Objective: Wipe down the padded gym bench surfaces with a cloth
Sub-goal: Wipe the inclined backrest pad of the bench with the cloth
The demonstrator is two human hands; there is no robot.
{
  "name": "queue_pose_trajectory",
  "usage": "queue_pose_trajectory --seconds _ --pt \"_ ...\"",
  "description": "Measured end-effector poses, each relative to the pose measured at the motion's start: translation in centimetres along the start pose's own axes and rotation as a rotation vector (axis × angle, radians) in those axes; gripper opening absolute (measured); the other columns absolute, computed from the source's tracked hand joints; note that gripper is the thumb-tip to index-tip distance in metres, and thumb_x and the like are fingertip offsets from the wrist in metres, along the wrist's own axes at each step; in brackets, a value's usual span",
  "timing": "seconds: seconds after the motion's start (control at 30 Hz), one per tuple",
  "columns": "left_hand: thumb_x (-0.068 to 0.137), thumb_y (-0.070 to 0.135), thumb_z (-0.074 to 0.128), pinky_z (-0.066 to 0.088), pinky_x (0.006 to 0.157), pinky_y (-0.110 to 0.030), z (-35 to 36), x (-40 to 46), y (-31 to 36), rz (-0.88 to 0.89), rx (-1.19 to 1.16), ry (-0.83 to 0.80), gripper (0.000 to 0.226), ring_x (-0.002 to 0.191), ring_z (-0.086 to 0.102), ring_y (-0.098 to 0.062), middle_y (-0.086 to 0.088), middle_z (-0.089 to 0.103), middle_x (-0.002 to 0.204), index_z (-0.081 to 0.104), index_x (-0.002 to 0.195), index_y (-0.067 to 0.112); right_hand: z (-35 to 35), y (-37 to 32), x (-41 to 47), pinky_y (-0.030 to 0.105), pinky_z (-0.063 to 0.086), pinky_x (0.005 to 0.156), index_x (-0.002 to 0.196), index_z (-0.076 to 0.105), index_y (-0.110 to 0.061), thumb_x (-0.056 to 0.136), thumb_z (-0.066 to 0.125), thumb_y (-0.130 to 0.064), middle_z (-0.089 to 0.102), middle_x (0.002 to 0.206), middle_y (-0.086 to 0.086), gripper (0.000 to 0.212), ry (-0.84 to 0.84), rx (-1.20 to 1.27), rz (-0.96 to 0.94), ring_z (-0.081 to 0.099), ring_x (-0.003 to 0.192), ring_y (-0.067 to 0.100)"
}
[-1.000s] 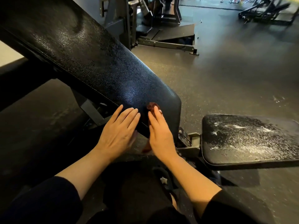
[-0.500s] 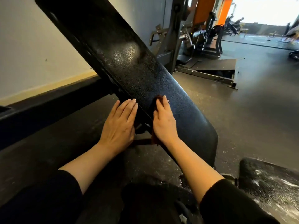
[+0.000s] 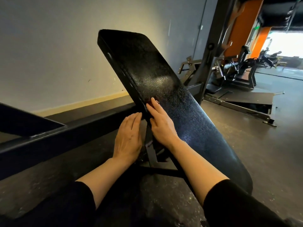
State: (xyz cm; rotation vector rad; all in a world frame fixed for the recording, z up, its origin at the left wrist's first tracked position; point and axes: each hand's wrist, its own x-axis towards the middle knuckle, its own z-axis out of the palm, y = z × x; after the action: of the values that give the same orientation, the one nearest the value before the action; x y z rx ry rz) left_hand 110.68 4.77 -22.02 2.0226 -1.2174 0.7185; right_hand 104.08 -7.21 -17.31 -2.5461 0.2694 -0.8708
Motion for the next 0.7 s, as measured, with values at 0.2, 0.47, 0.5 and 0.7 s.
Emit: queue_pose_trajectory --seconds 0.2,0.47,0.5,0.7 --pt "0.095 0.021 0.052 0.036 0.091 -0.002 -1.7 3.0 0.7 -0.307 -0.569 0.188 0.047 0.113 0.05 -0.004 -0.001 0.053 0.127 0.043 0.14 0.014 0.4 -3.0 1.3 0.023 0.038 0.105 0.134 0.046 -0.012 0.074 0.055 0.01 0.047 0.135 0.006 0.064 0.149 0.333 -0.15 0.044 0.121 0.005" --pt "0.087 0.006 0.064 0.048 0.081 -0.007 -6.0 8.3 -3.8 -0.468 -0.549 0.451 0.041 0.1 0.055 -0.004 0.001 0.056 0.12 0.057 0.126 0.019 -0.4 -4.5 8.2 0.022 0.028 0.11 0.139 0.048 -0.022 0.083 0.059 -0.03 0.038 0.149 -0.006 0.058 -0.122 0.178 -0.177 0.035 0.135 0.007" --pt "0.087 0.004 0.064 0.047 0.081 -0.007 -6.4 9.2 -4.4 -0.461 -0.529 0.474 0.041 0.102 0.055 -0.006 0.0 0.055 0.121 0.056 0.126 0.018 -0.5 -4.3 9.3 0.029 0.027 0.112 0.141 0.045 -0.023 0.087 0.058 -0.028 0.035 0.151 -0.006 0.056 -0.076 0.078 -0.157 0.032 0.137 0.01" --pt "0.088 0.0 0.059 0.042 0.106 -0.036 -7.3 15.7 -8.2 -0.442 -0.418 0.494 0.044 0.117 0.049 -0.015 -0.003 0.052 0.125 0.053 0.129 0.015 -1.0 -4.4 17.0 0.037 0.025 0.114 0.146 0.037 -0.022 0.093 0.053 -0.017 0.026 0.156 -0.003 0.055 0.003 -0.159 -0.081 0.025 0.142 0.018"
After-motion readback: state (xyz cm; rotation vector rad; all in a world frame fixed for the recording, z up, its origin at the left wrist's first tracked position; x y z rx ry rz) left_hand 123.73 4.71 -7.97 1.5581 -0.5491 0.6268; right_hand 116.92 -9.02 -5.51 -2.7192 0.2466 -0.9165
